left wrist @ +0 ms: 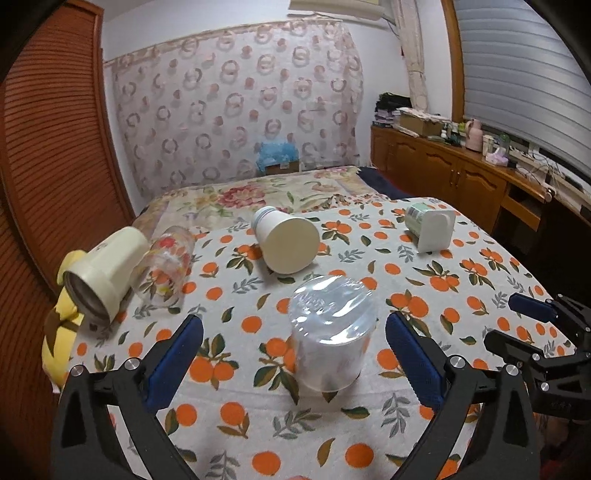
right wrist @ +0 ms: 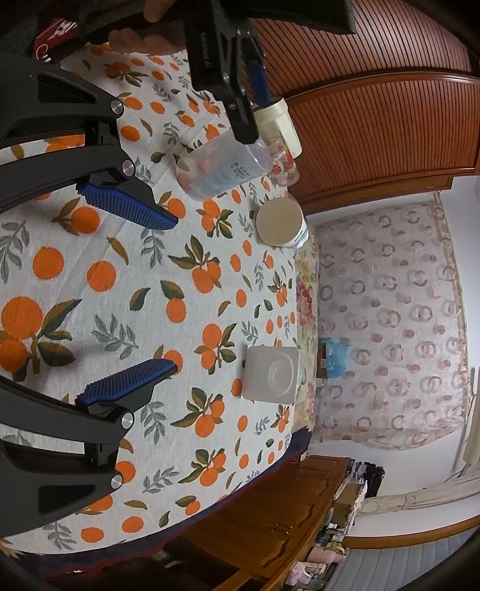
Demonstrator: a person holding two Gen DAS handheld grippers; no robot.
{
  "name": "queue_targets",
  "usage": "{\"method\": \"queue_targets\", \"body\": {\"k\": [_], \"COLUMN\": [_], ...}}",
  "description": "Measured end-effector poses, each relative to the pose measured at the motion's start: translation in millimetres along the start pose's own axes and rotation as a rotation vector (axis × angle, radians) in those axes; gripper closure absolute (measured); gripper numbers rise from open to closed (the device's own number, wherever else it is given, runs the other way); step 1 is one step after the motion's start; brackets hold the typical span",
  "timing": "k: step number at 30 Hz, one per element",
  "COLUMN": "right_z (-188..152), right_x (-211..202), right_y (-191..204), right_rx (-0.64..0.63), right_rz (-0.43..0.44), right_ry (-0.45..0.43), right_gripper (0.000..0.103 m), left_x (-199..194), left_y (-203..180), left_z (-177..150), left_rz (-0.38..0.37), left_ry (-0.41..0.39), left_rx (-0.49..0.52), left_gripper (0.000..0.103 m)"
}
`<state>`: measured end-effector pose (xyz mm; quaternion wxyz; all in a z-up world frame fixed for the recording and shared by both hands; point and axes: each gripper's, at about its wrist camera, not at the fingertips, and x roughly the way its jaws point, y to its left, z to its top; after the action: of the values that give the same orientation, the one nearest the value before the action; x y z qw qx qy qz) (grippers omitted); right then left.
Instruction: Flip cup upside down
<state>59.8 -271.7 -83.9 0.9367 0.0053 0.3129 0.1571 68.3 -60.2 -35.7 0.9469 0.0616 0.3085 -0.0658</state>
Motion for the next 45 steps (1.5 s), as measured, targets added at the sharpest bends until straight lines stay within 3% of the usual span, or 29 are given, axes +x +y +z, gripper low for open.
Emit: {"method": "queue_targets", "body": {"k": [8, 19, 33, 45], "right_z": [6.2, 14.5, 28.4, 31.5], "right_x": [-0.6, -3.0, -37.4, -52.7], "right_y": [9.4, 18.9, 45.8, 47.9], "right_rx": [0.002, 0.016, -0.018, -0.011], "right_rz": [-0.009, -0.005, -0.006, -0.005], "right_ry": [-0.023, -0.041, -0.163, -0.217], "right_gripper": [0.003, 0.003, 0.003, 0.003], "left_x": [-18.8, -35.8, -75.1, -82.6], "left_y": [11.2, 19.2, 42.3, 48.2], "left_z": [-8.7, -18.6, -21.0, -22.9], "left_rz": [0.011, 0.011, 0.054, 0.062], "left_ry": [-0.017, -0.028, -0.130, -0.150], "left_rx": [-0.041, -0.084, -0.145, -0.155], "left_gripper": [0.008, 0.008, 0.008, 0.008]}}
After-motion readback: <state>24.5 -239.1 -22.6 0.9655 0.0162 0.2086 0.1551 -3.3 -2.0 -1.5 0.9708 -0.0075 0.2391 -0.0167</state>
